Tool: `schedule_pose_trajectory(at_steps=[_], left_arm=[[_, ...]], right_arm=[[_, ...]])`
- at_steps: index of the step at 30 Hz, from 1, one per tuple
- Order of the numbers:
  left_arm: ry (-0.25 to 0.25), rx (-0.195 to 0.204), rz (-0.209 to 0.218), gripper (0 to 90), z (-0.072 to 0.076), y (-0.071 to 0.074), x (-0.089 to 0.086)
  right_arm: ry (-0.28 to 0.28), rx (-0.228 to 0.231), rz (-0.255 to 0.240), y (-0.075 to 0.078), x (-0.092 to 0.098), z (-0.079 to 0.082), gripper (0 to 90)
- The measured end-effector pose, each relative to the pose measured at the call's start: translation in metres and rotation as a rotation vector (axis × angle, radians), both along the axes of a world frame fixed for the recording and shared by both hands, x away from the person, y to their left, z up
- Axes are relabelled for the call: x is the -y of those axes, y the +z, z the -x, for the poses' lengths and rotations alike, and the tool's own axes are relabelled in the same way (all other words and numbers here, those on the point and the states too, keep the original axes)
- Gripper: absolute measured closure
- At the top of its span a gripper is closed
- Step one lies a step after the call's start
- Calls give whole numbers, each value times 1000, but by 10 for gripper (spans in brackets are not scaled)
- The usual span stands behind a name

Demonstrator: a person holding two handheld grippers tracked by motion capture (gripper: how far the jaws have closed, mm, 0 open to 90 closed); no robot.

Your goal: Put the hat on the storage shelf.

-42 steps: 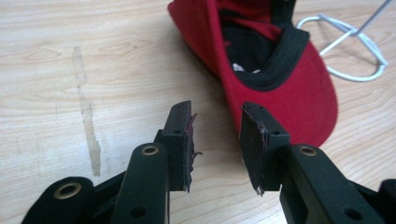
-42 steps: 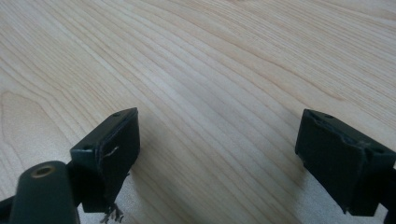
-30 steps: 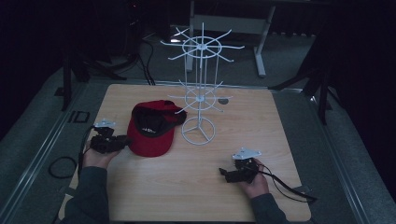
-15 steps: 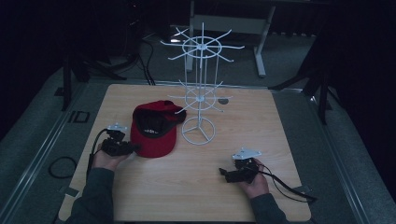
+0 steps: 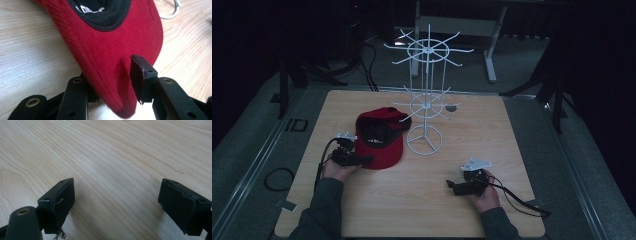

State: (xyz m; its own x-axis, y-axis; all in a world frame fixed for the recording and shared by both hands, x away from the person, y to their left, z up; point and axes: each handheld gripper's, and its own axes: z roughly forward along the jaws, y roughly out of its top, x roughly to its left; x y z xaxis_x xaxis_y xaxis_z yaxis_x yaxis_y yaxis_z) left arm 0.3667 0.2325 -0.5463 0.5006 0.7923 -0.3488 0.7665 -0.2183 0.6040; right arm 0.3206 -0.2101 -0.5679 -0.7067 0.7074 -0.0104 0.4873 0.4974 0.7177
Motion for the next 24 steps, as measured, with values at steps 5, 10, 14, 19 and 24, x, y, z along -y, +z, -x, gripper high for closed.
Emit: schedule_pose_trajectory(at_steps=[5,10,14,19,24], left_arm=[[-8,-25,8,622,-6,-2,6],[-18,-46,42,672,-10,-2,9],[-21,-22,68,753,-8,2,11],[-20,40,55,799,0,7,14],[-3,131,9,853,12,16,17]], right_arm=[[1,0,0,0,0,0,137],[0,-1,1,0,0,0,136],[1,-1,1,0,0,0,136],[0,1,0,0,0,0,136],[-1,-1,0,0,0,0,137]])
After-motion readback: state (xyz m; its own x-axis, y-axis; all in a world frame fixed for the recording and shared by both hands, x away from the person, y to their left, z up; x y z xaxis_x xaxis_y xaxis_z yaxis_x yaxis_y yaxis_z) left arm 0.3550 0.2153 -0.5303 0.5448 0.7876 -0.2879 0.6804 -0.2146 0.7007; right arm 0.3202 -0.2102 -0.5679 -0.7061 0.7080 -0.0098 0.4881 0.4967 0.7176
